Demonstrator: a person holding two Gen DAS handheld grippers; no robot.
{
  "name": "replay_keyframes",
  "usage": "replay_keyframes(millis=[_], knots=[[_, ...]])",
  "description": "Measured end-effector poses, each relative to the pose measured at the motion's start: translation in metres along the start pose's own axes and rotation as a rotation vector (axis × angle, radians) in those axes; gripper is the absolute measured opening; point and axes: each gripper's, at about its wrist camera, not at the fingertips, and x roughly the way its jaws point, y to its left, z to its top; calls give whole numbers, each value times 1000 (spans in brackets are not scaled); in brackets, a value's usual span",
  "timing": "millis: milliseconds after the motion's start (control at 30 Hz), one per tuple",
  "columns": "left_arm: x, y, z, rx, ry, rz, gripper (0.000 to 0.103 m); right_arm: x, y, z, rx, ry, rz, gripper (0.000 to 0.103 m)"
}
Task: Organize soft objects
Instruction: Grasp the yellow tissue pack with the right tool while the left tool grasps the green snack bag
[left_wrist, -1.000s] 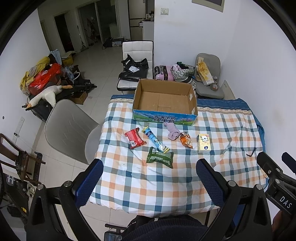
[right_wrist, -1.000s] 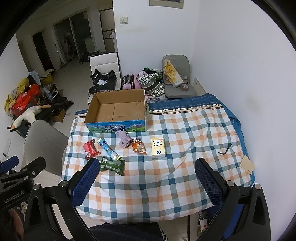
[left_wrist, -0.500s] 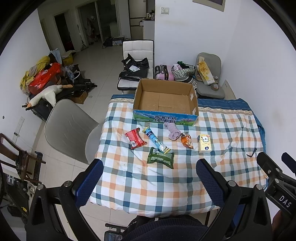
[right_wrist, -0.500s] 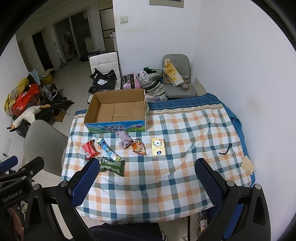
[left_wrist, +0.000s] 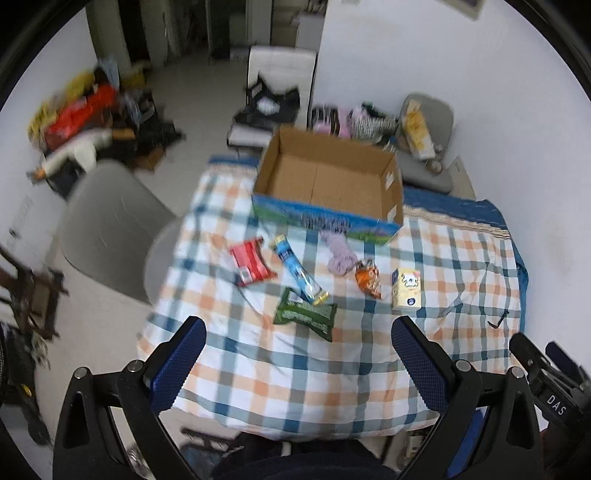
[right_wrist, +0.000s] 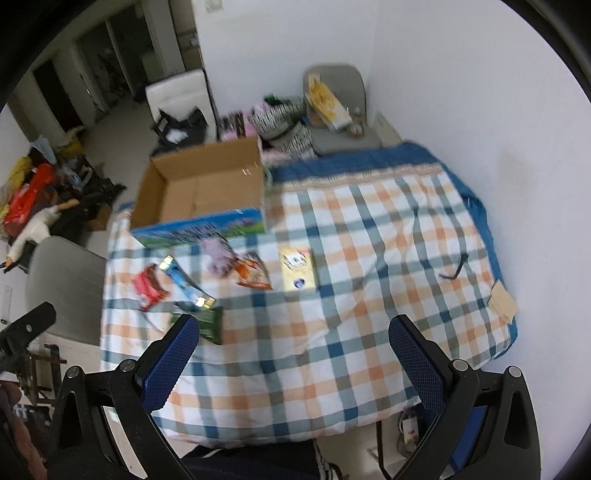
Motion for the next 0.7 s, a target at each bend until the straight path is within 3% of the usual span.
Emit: replay_keyframes(millis=[133,300,500,567,633,700], knots=[[80,6,7,-71,162,-32,103,77,-19,12,6,89,-14,103],[190,13,-1,-250,373,-102,103,180,-31,28,-2,199,-5,103],[287,24,-25,-503,546,-136,99,278,-32,40,-10,306,-15,100],[307,27,-31,-572,564,-150,97,306,-32,43,-3,337,-1,97],[322,27,-38,-634,557,-160,90,333,-32,46,4,367,0,96],[335,23,-43,-667,549,-166,68,357,-31,50,10,390,-9,90]])
